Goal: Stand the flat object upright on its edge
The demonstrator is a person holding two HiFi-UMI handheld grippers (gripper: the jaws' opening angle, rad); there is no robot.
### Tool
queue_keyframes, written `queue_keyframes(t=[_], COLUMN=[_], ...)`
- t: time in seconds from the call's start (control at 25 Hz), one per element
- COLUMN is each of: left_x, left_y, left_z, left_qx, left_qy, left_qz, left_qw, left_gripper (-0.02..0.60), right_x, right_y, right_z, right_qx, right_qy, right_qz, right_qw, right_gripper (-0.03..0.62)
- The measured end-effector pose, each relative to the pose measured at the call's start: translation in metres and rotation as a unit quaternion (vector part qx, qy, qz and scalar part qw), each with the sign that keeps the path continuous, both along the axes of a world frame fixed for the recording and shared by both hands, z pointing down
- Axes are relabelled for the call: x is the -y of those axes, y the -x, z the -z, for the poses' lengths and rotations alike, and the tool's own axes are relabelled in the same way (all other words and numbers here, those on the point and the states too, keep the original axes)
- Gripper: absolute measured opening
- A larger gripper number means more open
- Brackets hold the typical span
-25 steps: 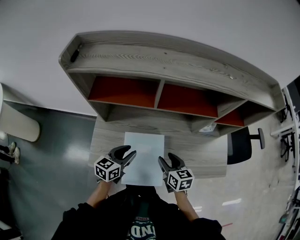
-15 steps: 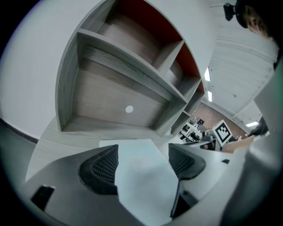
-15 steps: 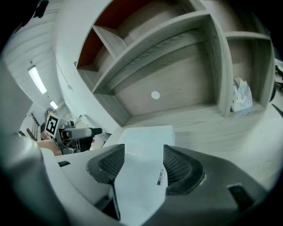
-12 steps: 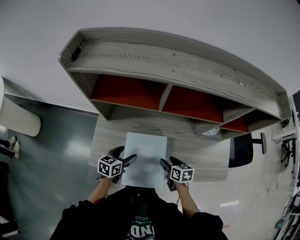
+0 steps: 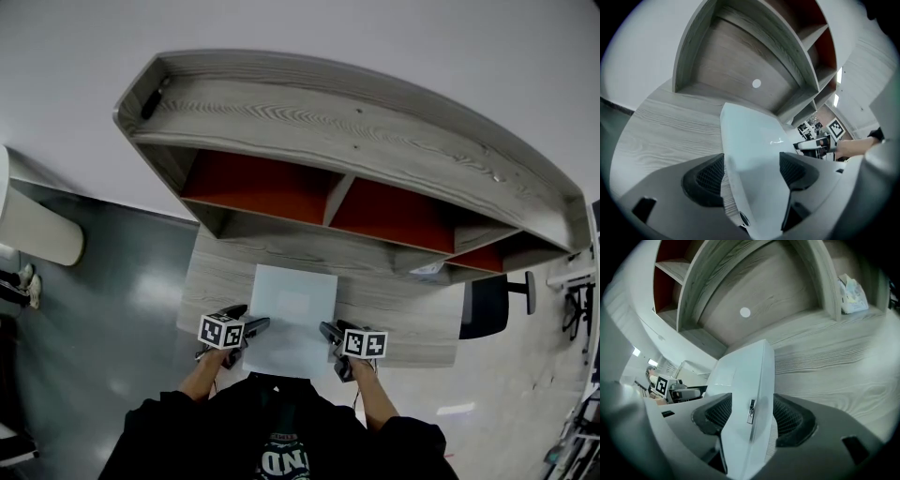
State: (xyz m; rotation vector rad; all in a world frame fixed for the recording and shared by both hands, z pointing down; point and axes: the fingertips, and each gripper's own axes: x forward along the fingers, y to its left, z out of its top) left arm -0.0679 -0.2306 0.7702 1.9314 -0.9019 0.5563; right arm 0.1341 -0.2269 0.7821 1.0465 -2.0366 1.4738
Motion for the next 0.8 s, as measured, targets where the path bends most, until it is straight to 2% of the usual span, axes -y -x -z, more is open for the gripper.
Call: queue_keyframes(t=[0.24, 0.52, 0.8], left_x=[-0.010, -0.017, -0.018], left_y=[-0.003, -0.006, -0.007], left_z=[-0.019, -0.031, -0.036], left_qx=[-0.049, -0.044, -0.061], left_qy=[0.066, 0.093, 0.130], left_qz=[0.011, -0.008, -0.003], left_qw=[0.9966, 0.9947, 0.9895], left_gripper=[0.357, 0.357, 0.357], right_x=[-0.003, -0.010, -0.021], right_y=[0.004, 0.006, 0.012], right_z=[-0.013, -0.023, -0.026], right_qx=[0.024, 0.057, 0.106], right_qy=[0.034, 0.067, 0.094], right_qz=[0.001, -0.007, -0.020], right_qw=[0.999, 0.996, 0.990], right_gripper=[0.252, 0.255, 0.255])
